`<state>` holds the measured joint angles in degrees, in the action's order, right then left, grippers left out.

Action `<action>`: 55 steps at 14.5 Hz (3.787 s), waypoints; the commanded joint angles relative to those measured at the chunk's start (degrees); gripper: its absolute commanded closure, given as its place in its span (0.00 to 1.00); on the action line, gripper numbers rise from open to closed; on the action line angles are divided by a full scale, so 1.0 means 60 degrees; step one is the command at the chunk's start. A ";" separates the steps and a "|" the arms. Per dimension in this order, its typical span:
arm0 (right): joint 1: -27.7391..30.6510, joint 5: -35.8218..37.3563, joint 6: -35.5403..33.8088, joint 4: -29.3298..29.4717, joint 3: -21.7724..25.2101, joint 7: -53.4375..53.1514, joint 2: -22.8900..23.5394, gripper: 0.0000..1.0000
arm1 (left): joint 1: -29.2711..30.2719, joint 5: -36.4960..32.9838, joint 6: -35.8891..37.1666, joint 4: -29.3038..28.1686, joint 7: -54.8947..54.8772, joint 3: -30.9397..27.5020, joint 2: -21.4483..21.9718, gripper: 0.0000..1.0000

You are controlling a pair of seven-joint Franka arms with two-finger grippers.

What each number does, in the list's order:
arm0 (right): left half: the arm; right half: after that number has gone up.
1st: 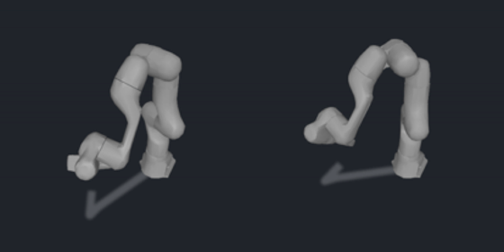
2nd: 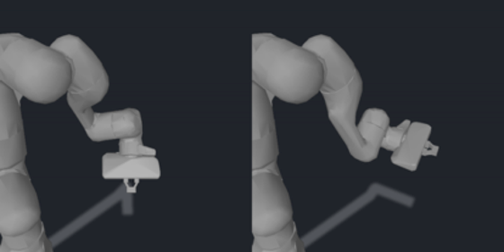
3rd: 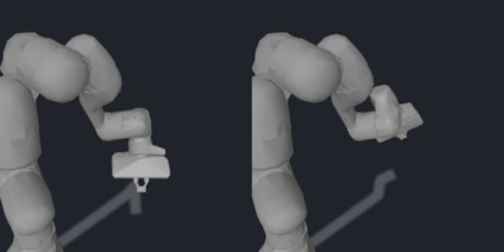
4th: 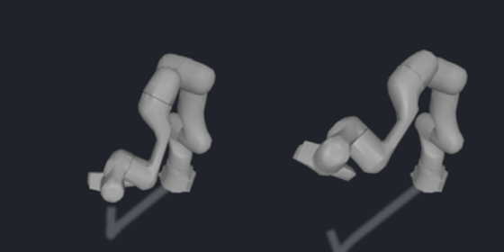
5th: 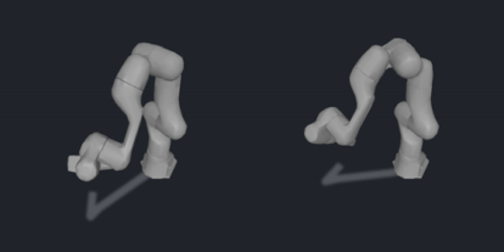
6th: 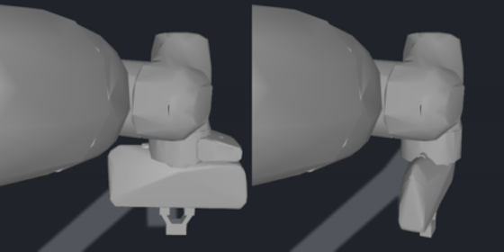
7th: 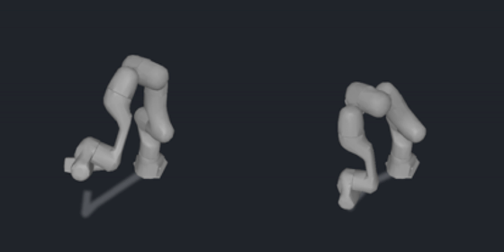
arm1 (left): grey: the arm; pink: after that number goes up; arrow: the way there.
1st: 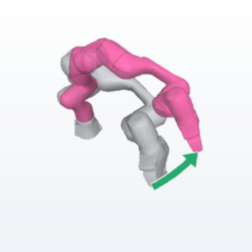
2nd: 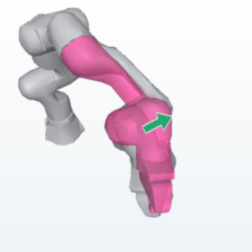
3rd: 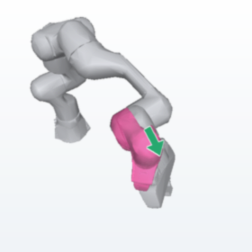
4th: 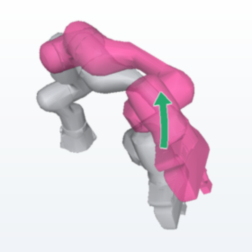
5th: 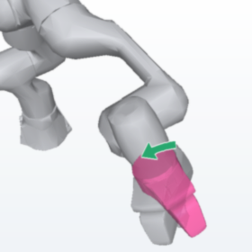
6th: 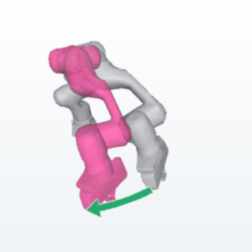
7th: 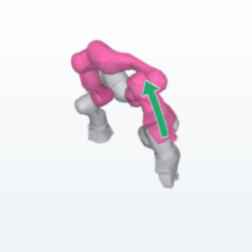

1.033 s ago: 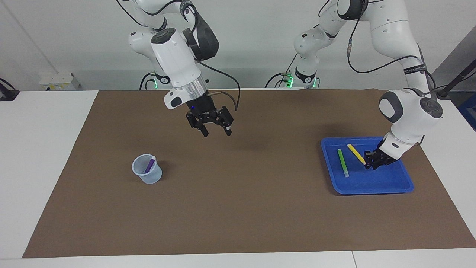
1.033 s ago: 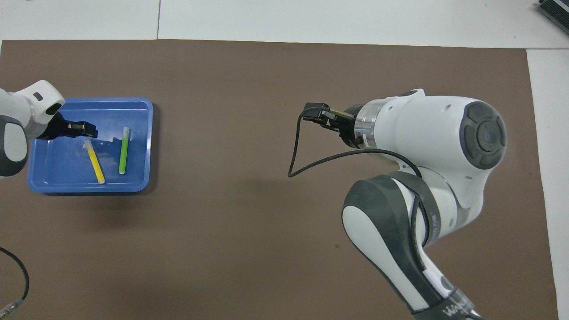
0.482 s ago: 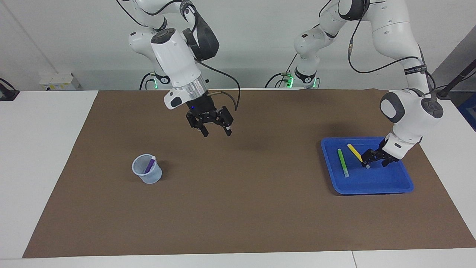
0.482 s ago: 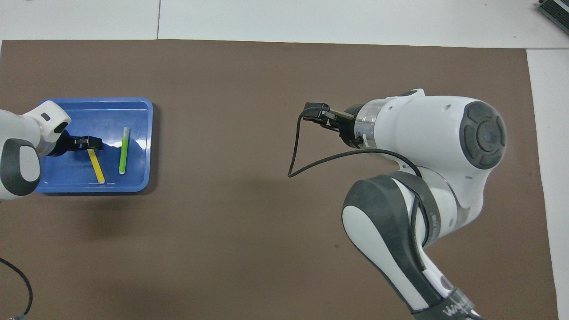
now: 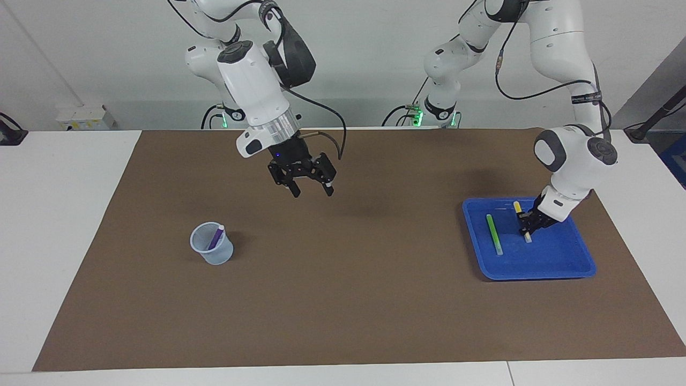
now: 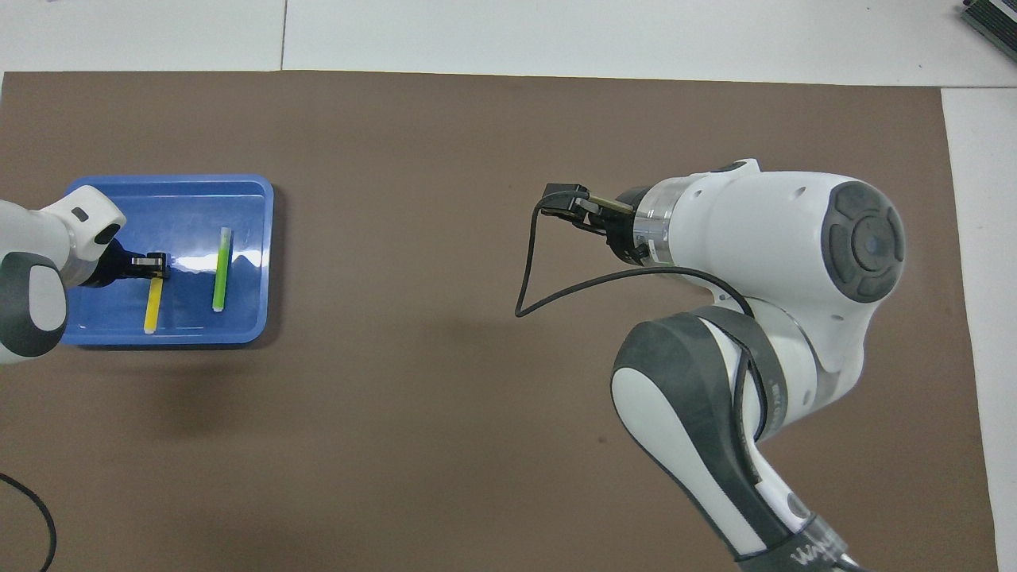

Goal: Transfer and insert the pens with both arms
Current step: 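Grasp the yellow pen in the tray with the left gripper, then lift the yellow pen with the left gripper toward the right gripper, then grasp the yellow pen with the right gripper and open the left gripper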

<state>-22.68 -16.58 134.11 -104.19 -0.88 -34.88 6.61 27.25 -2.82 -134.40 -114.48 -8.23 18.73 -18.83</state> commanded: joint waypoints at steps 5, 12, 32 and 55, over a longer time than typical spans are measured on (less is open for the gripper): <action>0.0059 -0.0196 0.0148 -0.0096 -0.0030 0.0057 -0.0017 0.00 | -0.0044 0.0381 0.2534 0.1545 0.0489 -0.0031 0.0165 1.00; 0.0088 -0.0196 0.0148 -0.0110 -0.0029 0.0057 -0.0017 0.00 | -0.1784 0.2664 0.3108 0.1926 0.7089 0.0276 0.0180 1.00; -0.0835 -0.1236 0.2519 -0.0067 -0.0044 -0.1160 0.0875 0.06 | -0.5435 0.7632 -0.1902 0.2133 1.3968 0.0379 -0.0349 1.00; -0.1128 -0.1207 0.3751 0.0417 -0.0044 -0.0382 0.1770 0.74 | -0.5802 0.7632 -0.1975 0.2132 1.3984 0.0364 -0.0290 1.00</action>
<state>-29.56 -22.85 156.28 -102.17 -1.01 -38.80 16.80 -6.77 41.79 -146.53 -101.74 75.36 21.65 -21.21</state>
